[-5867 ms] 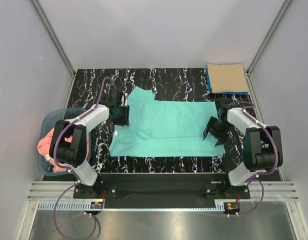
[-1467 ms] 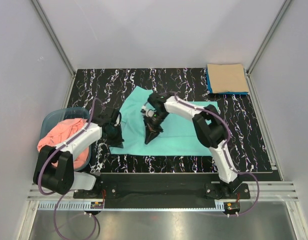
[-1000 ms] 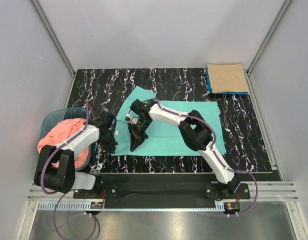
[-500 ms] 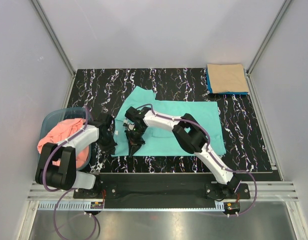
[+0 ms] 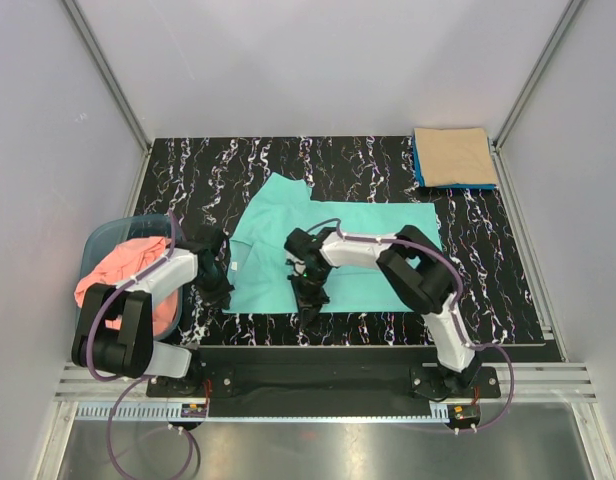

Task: Fold and stack the t-shirts
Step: Fold the tshirt

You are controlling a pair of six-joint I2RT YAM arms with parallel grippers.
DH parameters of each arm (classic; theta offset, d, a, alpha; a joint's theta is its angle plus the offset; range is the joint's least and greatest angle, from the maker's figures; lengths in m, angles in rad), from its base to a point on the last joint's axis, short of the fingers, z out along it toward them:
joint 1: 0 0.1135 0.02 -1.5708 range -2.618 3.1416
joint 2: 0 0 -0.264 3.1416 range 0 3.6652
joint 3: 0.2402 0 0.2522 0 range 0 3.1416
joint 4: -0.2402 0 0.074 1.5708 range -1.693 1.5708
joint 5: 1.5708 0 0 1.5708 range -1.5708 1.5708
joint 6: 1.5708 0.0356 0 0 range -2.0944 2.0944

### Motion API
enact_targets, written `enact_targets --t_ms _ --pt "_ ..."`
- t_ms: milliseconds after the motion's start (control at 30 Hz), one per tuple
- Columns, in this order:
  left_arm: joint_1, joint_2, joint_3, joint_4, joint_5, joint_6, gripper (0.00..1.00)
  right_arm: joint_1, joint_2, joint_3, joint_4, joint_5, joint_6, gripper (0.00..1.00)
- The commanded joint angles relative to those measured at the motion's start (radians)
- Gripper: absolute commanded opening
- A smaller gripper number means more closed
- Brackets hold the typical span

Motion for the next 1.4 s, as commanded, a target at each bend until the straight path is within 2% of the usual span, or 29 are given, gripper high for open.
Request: enact_targets --t_ms 0,267,500,767,900,1000,1100,1167,1267,1367 --pt "0.009 0.046 -0.032 0.051 -0.062 0.001 0.0 -0.055 -0.074 -0.154 0.08 0.132 -0.015 0.0" --pt "0.012 0.049 -0.026 0.044 -0.073 0.003 0.0 -0.263 -0.223 -0.373 0.07 0.134 -0.081 0.0" --pt "0.02 0.055 -0.006 0.041 -0.098 0.021 0.0 -0.433 -0.291 -0.518 0.056 0.106 -0.107 0.0" --pt "0.032 0.073 0.026 0.037 -0.139 0.032 0.0 -0.604 -0.44 -0.659 0.001 0.112 -0.118 0.0" --pt "0.043 0.092 0.028 0.035 -0.141 0.03 0.0 -0.671 -0.469 -0.644 -0.053 0.124 -0.049 0.0" --pt "0.052 0.088 0.036 0.032 -0.142 0.038 0.0 -0.704 -0.51 -0.61 -0.139 0.288 -0.024 0.0" --pt "0.054 0.079 0.051 0.018 -0.144 0.052 0.0 -0.792 -0.594 -0.607 -0.206 0.399 -0.024 0.0" --pt "0.054 0.05 0.069 -0.001 -0.118 0.061 0.0 -0.89 -0.653 -0.601 -0.222 0.396 -0.029 0.0" --pt "0.044 -0.019 0.095 -0.04 -0.027 0.073 0.01 -0.954 -0.711 -0.541 -0.216 0.347 -0.046 0.0" --pt "0.023 -0.071 0.141 -0.092 0.019 0.078 0.21 -0.964 -0.649 -0.468 -0.188 0.323 -0.062 0.07"
